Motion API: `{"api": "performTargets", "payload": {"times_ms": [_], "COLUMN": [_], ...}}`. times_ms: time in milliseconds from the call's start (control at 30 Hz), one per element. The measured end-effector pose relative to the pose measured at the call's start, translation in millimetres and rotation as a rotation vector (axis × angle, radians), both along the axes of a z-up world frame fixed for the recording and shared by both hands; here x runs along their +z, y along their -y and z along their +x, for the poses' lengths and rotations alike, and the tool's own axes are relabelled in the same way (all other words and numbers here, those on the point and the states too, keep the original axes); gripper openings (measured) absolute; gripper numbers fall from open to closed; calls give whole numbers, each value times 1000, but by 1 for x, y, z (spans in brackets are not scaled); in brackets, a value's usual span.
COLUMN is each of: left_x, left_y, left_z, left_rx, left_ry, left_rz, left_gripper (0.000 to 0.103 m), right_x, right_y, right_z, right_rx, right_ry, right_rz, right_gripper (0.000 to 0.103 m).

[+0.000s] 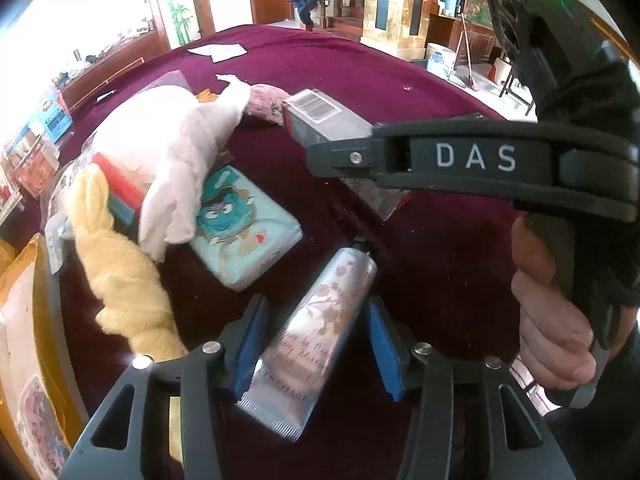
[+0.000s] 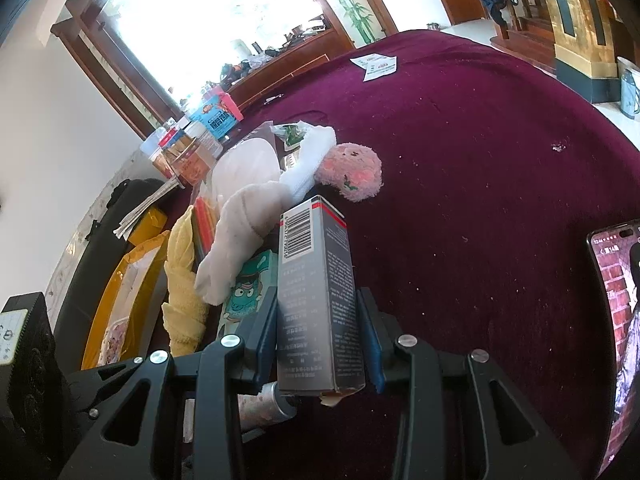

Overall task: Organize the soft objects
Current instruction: 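Close left gripper on hand cream tube while right gripper holds grey box, then carry hand cream tube and grey box over the yellow-rimmed tray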

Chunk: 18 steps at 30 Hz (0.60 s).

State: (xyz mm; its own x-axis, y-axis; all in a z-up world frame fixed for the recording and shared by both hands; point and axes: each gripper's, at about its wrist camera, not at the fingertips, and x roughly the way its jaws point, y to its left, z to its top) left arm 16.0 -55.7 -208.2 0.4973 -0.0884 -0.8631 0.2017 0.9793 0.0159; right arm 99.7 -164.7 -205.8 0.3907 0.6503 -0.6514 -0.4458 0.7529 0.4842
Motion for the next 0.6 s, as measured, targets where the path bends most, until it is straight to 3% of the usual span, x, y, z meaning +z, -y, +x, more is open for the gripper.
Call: {"api": "performTargets", "payload": {"times_ms": [133, 300, 600], "left_x": [1, 8, 40], "left_y": [1, -19, -63], "left_z": [-3, -10, -43], "left_rx": [18, 63, 179], "left_ry": [25, 17, 77], "left_rz": [11, -115, -342], "left_gripper": [30, 30, 30], "right_x": [-1, 0, 2], "right_y": [0, 0, -2], "right_z": [0, 0, -7], "right_rx": [0, -2, -15], "right_ry": [-1, -1, 12], "right_rz": [1, 4, -5], "right_gripper": [36, 36, 36]}}
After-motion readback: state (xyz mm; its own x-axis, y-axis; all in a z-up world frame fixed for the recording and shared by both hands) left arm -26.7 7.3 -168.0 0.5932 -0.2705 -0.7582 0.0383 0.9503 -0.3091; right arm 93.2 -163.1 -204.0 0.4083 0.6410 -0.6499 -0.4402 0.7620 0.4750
